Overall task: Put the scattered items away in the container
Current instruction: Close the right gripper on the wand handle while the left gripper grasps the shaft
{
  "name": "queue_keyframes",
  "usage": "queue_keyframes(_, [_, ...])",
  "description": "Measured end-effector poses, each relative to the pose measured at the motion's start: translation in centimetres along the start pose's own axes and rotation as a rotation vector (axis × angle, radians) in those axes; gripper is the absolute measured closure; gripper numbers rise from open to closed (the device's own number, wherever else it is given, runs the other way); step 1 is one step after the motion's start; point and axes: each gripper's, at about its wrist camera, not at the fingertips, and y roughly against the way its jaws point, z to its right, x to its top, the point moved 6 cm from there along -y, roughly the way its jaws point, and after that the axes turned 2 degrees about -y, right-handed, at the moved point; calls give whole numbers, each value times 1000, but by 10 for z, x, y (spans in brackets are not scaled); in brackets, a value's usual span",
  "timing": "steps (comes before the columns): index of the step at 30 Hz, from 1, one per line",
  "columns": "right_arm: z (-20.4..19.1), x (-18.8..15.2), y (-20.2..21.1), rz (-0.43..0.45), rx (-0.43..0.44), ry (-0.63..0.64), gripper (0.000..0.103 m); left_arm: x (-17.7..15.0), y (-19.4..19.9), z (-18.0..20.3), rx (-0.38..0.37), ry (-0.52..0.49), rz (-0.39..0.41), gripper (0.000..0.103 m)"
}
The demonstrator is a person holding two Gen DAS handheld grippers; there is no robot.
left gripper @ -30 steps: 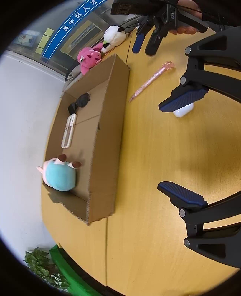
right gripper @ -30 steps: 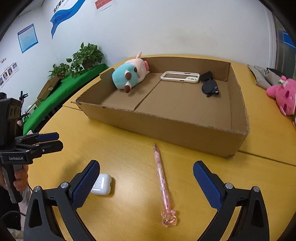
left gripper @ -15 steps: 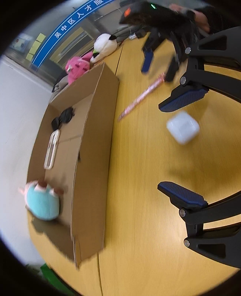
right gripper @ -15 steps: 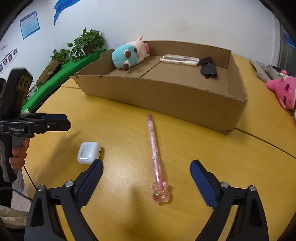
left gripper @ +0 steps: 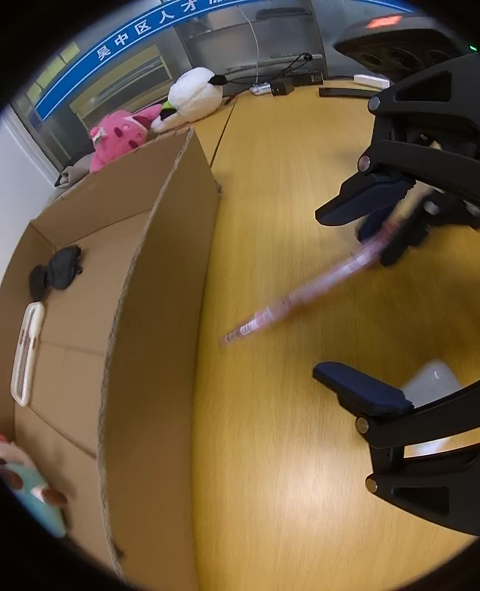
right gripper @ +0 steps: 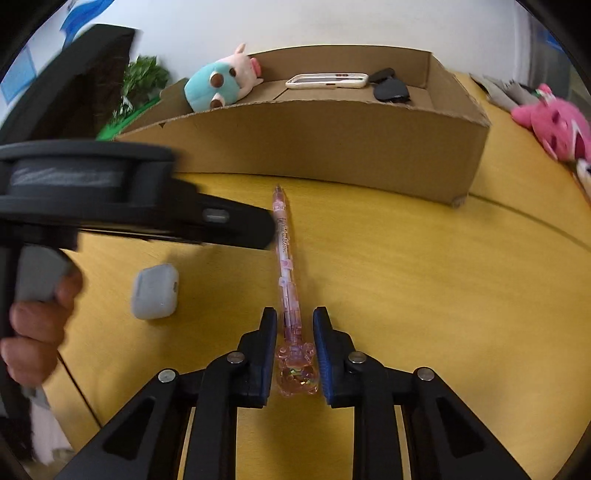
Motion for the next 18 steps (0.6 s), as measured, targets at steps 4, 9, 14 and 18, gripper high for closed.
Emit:
queue_keyframes(4, [-5, -1, 0, 9, 36, -35, 82, 3, -5, 7, -4, -3, -14, 55])
queue_keyframes(9, [-13, -4, -2, 1, 89, -50, 83, 0, -11, 2, -34, 32, -39, 92])
queue_keyframes(14, [-20, -4, -1, -8, 116, -58, 83, -4, 1, 2, -35, 27, -5, 94])
queue_keyframes(18, [-33, -2, 9, 3, 143, -46, 85, -6, 28, 11, -47, -8, 46, 95])
